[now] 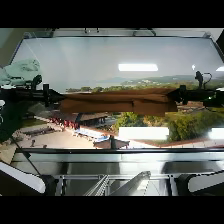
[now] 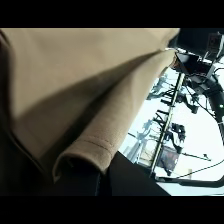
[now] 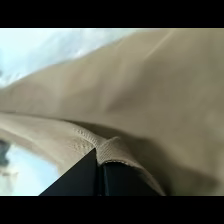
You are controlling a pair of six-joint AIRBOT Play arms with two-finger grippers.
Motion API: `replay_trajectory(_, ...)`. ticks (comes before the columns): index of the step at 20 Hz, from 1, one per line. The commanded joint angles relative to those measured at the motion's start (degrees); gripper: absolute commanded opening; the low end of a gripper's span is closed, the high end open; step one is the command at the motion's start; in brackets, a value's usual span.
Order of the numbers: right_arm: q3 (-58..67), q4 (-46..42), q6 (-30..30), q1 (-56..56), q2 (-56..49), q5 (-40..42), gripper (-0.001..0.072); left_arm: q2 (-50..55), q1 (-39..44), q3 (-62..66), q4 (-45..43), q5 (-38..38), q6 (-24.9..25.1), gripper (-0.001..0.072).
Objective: Fold the shirts.
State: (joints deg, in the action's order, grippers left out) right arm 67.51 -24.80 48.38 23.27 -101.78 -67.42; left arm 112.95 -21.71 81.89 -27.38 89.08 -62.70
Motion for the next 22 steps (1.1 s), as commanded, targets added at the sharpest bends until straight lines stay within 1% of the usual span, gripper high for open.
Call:
replay_trajectory(1, 3.37, -0.02, -1.68, -0.90, -5.16, 3.32, 0.0022, 7.21, 1.81, 7.13, -0.11, -0.57, -3.41, 0.0009)
replay_trajectory(4, 3.41, -0.59, -3.45, -0.98, -5.73, 3.56, 0.0022, 10.40, 2.29, 10.36, -0.09, -0.70, -3.82, 0.0005)
replay_trajectory(5, 3.74, -0.68, -3.43, -0.98, -5.73, 2.75, 0.0038, 10.86, 2.29, 11.23, -0.07, -0.31, -3.82, 0.0001)
replay_trajectory(6, 4.39, -0.68, -3.41, -0.76, -5.64, 0.52, 0.0214, 10.91, 2.27, 12.17, 0.00, 0.94, -3.93, 0.0104)
replay_trajectory(7, 5.88, -1.29, -3.41, -0.04, -5.29, -3.54, 0.0356, 10.91, 2.16, 13.97, 0.02, 3.10, -5.05, 0.0326)
replay_trajectory(8, 7.93, -2.91, -3.13, 0.90, -4.74, -7.34, 0.0377, 10.88, 1.84, 16.11, 0.15, 5.60, -6.38, 0.0454)
replay_trajectory(9, 10.49, -6.01, -0.79, 2.10, -4.02, -9.51, 0.0410, 10.80, 1.36, 18.62, 0.42, 8.09, -8.17, 0.0639)
replay_trajectory(10, 12.72, -10.05, 3.15, 3.23, -3.37, -9.11, 0.0615, 10.62, 1.07, 21.40, 0.57, 10.23, -10.34, 0.0720)
replay_trajectory(11, 14.53, -13.88, 6.97, 4.22, -3.13, -8.07, 0.0712, 10.21, 0.72, 23.87, 0.48, 11.28, -11.89, 0.0720)
replay_trajectory(13, 15.50, -17.33, 10.40, 5.22, -3.50, -5.79, 0.0711, 8.96, 0.31, 28.17, 0.46, 11.26, -12.96, 0.0720)
replay_trajectory(16, 15.50, -17.49, 10.47, 4.96, -6.71, -4.85, 0.0712, 6.34, 1.25, 32.28, 0.37, 10.40, -13.31, 0.0707)
replay_trajectory(17, 15.50, -17.44, 10.62, 4.70, -7.89, -4.96, 0.0712, 5.60, 1.75, 32.72, 0.37, 10.43, -13.31, 0.0636)
replay_trajectory(18, 15.50, -17.18, 10.60, 4.24, -9.01, -5.44, 0.0711, 5.01, 2.32, 32.79, 0.35, 10.47, -13.29, 0.0525)
replay_trajectory(19, 15.50, -16.55, 10.32, 3.56, -9.81, -6.38, 0.0711, 4.59, 3.23, 32.76, 0.33, 10.69, -13.22, 0.0377)
replay_trajectory(20, 15.50, -15.98, 9.86, 2.58, -10.43, -7.06, 0.0711, 4.52, 4.17, 32.79, 0.33, 11.30, -13.18, 0.0267)
replay_trajectory(22, 15.50, -15.65, 8.26, 0.26, -10.73, -7.50, 0.0689, 4.55, 6.71, 32.76, -0.55, 11.89, -12.02, -0.0001)
